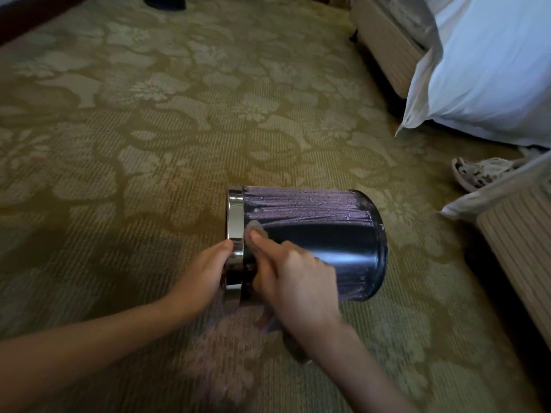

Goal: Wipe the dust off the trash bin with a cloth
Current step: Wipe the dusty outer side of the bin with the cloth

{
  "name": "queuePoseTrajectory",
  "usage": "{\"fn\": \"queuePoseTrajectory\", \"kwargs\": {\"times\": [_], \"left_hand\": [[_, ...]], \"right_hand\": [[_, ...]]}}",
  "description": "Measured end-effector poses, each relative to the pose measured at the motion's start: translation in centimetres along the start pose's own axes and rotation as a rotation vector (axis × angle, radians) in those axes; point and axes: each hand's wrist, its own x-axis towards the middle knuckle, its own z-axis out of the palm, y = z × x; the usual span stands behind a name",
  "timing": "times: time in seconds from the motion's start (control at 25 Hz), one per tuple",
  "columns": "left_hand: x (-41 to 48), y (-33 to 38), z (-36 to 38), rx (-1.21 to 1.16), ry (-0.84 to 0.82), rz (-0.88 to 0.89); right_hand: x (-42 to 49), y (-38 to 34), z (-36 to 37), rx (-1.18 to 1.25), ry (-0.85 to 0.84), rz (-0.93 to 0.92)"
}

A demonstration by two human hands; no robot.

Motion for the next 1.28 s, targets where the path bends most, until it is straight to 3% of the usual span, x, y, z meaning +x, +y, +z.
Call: {"fn": "queuePoseTrajectory", "kwargs": {"times": [0.08, 0.24, 0.32, 0.48, 0.64, 0.72, 0.8, 1.0, 1.16, 1.28], "left_hand": [[-0.2, -0.3, 0.0, 0.036, -0.008, -0.010], [-1.4, 0.2, 0.6, 0.023, -0.010, -0.026], [-2.0, 0.3, 0.8, 0.005, -0.021, -0.024], [-2.1, -0.1, 0.7, -0.010, -0.026, -0.017], [-2.2, -0.6, 0.7, 0.009, -0.026, 0.070], [-2.1, -1.1, 0.5, -0.020, -0.048, 0.090], [-2.0, -1.6, 0.2, -0.032, -0.052, 0.024], [-3.5, -0.4, 0.7, 0.017, -0.097, 0.010], [-4.0, -0.9, 0.8, 0.064, -0.097, 0.023], [-3.8, -1.8, 0.4, 0.078, -0.092, 0.025]], "right_hand": [[-0.3, 2.5, -1.4, -0.086, 0.013, 0.077], [-1.8, 9.7, -4.7, -0.145, 0.014, 0.499], [-2.5, 10.9, -5.3, -0.121, 0.001, 0.601], [-1.6, 7.7, -4.8, -0.014, -0.040, 0.502], [-1.8, -0.3, -1.9, 0.074, -0.233, 0.048], [-2.1, -1.9, -1.1, 0.046, -0.206, -0.053], [-2.2, 1.5, -1.9, -0.050, -0.107, 0.013], [-3.9, 10.7, -5.8, -0.098, -0.022, 0.564], [-4.0, 8.3, -4.8, -0.127, -0.007, 0.486], [-3.1, 2.9, -2.0, -0.054, -0.035, 0.172]]}}
